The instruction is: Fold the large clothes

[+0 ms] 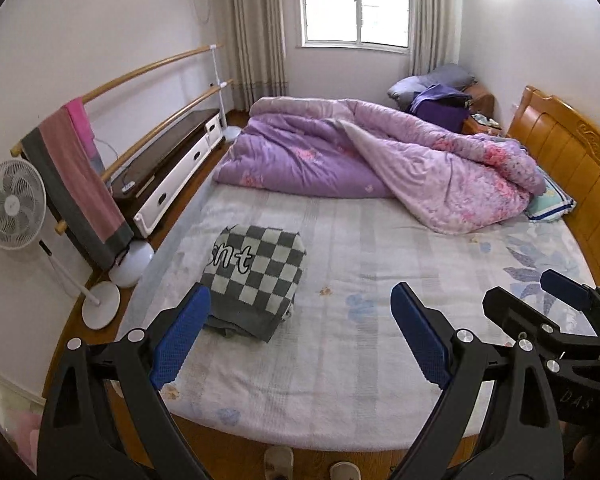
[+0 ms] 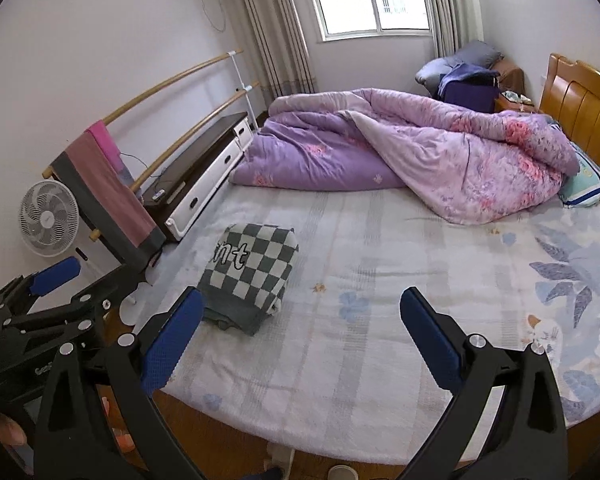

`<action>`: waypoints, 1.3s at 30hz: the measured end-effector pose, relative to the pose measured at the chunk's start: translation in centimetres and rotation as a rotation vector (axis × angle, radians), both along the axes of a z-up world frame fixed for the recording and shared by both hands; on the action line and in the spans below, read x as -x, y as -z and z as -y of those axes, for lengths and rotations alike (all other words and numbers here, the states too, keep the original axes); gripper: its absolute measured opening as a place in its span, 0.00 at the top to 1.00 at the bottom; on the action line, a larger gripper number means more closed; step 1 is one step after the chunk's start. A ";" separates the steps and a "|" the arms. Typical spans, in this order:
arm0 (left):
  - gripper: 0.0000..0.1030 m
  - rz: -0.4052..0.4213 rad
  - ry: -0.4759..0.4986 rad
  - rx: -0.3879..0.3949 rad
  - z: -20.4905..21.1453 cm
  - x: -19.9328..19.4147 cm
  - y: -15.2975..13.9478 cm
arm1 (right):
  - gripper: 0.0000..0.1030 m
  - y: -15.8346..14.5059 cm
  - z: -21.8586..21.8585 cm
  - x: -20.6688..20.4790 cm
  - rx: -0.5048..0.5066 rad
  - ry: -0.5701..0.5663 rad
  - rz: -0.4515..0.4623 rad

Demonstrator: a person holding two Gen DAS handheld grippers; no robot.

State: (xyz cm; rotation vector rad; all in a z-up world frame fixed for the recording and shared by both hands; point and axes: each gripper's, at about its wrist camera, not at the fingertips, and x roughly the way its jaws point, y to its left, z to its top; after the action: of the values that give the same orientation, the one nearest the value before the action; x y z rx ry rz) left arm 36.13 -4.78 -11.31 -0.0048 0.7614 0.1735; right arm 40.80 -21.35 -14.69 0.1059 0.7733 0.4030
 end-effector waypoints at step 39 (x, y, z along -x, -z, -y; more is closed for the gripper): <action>0.11 0.143 0.137 0.008 -4.7 11.0 -8.9 | 0.07 -9.5 -4.1 12.8 0.095 0.158 0.193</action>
State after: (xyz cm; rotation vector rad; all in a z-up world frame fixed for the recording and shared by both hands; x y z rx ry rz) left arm 25.08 -0.13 -2.46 0.0273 0.6176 0.0388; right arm 28.04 -17.23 -5.21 0.0378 0.5881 0.2225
